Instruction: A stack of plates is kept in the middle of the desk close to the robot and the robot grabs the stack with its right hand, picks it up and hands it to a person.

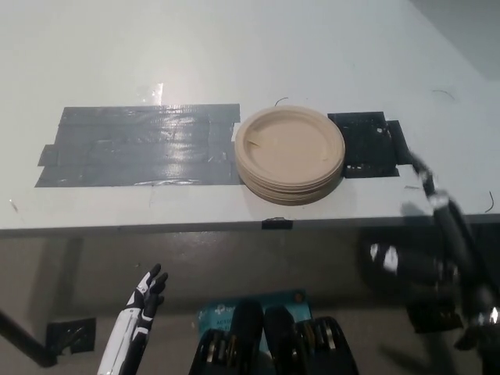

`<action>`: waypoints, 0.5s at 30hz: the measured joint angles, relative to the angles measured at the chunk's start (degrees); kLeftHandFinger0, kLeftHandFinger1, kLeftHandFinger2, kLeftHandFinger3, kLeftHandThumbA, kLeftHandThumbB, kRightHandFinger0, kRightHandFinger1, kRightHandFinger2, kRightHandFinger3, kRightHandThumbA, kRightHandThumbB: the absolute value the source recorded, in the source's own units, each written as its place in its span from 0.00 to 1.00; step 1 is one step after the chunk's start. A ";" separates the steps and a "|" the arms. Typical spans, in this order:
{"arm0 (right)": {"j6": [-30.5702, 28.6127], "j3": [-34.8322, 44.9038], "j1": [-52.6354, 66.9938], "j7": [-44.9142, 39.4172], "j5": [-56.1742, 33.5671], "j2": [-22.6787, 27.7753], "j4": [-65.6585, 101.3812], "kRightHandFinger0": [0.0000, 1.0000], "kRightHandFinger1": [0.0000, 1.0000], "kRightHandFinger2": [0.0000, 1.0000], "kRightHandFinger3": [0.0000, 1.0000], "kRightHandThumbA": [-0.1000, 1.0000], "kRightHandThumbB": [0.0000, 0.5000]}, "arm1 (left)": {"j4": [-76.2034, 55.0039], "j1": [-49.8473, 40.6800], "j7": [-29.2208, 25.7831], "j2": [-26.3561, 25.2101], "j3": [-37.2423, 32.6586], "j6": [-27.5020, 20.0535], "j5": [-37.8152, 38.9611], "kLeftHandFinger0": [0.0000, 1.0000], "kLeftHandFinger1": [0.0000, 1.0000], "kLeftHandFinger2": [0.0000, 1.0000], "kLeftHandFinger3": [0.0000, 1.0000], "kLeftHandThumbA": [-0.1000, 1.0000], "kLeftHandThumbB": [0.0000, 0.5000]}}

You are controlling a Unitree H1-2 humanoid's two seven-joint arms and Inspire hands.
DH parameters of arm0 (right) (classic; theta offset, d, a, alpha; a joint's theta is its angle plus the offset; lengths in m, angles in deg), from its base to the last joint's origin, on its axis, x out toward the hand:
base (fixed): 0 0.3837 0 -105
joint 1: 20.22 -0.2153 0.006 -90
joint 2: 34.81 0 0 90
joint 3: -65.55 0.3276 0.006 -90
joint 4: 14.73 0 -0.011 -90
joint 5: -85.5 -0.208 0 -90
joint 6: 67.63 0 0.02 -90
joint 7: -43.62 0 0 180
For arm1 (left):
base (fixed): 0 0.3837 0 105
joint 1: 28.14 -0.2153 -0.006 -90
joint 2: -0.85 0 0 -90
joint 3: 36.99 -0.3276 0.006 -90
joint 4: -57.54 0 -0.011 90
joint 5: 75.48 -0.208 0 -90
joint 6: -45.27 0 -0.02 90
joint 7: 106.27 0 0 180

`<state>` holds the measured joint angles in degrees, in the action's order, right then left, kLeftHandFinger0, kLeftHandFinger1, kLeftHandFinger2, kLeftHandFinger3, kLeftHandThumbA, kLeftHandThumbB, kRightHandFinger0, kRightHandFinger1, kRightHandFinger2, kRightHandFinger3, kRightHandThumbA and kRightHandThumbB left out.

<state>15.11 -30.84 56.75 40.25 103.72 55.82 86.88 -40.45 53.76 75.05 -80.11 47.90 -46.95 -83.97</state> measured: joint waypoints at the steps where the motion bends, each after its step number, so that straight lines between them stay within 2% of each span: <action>1: 0.09 -0.47 -1.26 -0.49 0.53 0.72 -0.70 1.00 1.00 1.00 1.00 1.00 0.76 | 0.00 0.01 0.00 -0.01 0.00 0.00 -0.02 1.00 1.00 1.00 1.00 1.00 0.05; 6: 0.41 -3.94 -8.04 -2.97 3.98 3.86 -7.00 1.00 1.00 1.00 1.00 1.00 0.78 | 0.03 0.13 0.00 0.00 -0.03 -0.02 -0.22 1.00 1.00 1.00 1.00 1.00 0.05; 12: 0.92 -8.47 -13.98 -4.76 8.93 5.24 -14.94 1.00 1.00 1.00 1.00 1.00 0.91 | 0.05 0.40 0.00 -0.04 -0.02 -0.06 -0.28 1.00 1.00 1.00 1.00 1.00 0.00; 15: 1.10 -10.60 -16.28 -5.07 11.42 5.37 -18.31 1.00 1.00 1.00 1.00 0.98 0.93 | 0.04 0.37 0.00 -0.06 0.02 -0.06 -0.28 1.00 1.00 1.00 1.00 1.00 0.00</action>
<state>16.22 -41.44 40.47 35.18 115.15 61.19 68.57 -40.41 54.13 75.05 -80.16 47.92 -47.01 -84.25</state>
